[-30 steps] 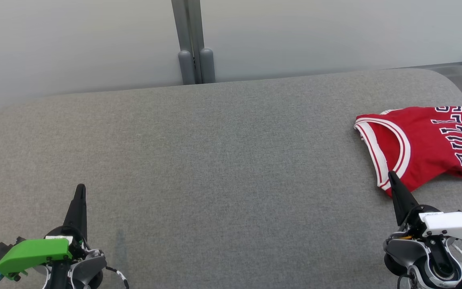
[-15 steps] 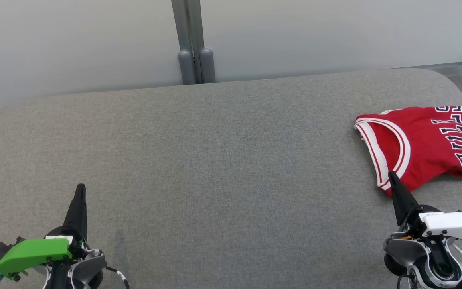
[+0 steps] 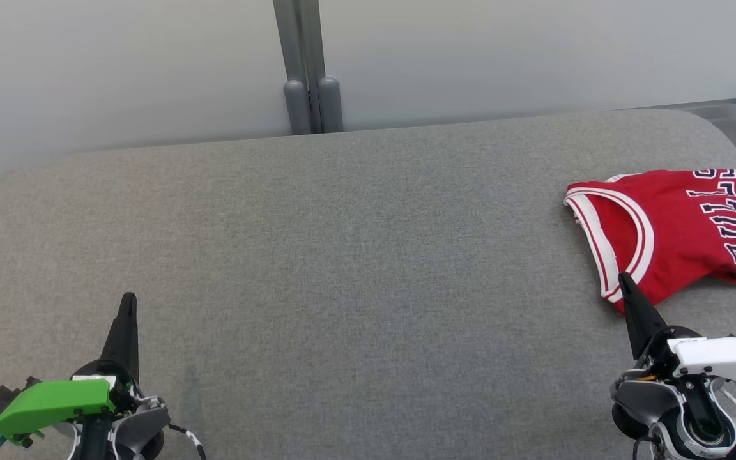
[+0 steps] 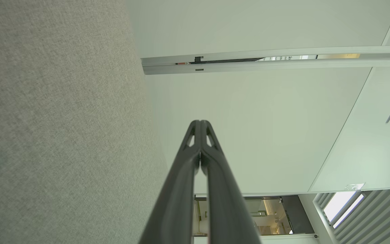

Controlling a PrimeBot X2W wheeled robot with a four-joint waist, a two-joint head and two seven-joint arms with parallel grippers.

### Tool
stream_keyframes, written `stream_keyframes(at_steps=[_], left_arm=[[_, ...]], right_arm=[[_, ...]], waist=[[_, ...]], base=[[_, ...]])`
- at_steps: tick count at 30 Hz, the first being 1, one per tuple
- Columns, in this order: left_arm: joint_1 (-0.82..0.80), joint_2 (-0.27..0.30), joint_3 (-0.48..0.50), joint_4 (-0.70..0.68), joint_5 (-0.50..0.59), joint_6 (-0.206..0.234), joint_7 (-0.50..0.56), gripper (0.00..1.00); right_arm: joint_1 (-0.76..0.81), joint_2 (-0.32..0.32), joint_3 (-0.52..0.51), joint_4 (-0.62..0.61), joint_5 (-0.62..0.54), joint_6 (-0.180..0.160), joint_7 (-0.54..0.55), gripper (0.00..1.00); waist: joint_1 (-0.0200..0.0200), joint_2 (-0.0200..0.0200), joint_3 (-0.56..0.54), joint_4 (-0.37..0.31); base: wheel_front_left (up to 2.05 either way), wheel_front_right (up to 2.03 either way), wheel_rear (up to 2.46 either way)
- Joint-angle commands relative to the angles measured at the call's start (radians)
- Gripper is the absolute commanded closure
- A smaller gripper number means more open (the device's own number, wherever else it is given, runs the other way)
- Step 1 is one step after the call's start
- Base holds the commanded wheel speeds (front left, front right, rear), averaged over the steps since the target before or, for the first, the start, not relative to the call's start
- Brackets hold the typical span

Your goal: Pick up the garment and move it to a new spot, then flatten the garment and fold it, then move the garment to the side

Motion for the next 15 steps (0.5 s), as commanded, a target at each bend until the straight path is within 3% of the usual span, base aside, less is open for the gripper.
stream_keyframes(at_steps=[1, 15], left_arm=[[-0.011, 0.001, 0.003, -0.002, -0.001, -0.004, 0.003, 1.00], [-0.011, 0.001, 0.003, -0.002, -0.001, -0.004, 0.003, 1.00]], right_arm=[[0.008, -0.001, -0.001, -0.005, 0.007, 0.000, 0.003, 1.00], [0.008, -0.001, -0.001, -0.005, 0.007, 0.000, 0.003, 1.00]], waist=[[0.0000, 0.0000, 0.000, 0.000], [0.0000, 0.0000, 0.000, 0.000]], base=[[0.00, 0.00, 0.00], [0.00, 0.00, 0.00]])
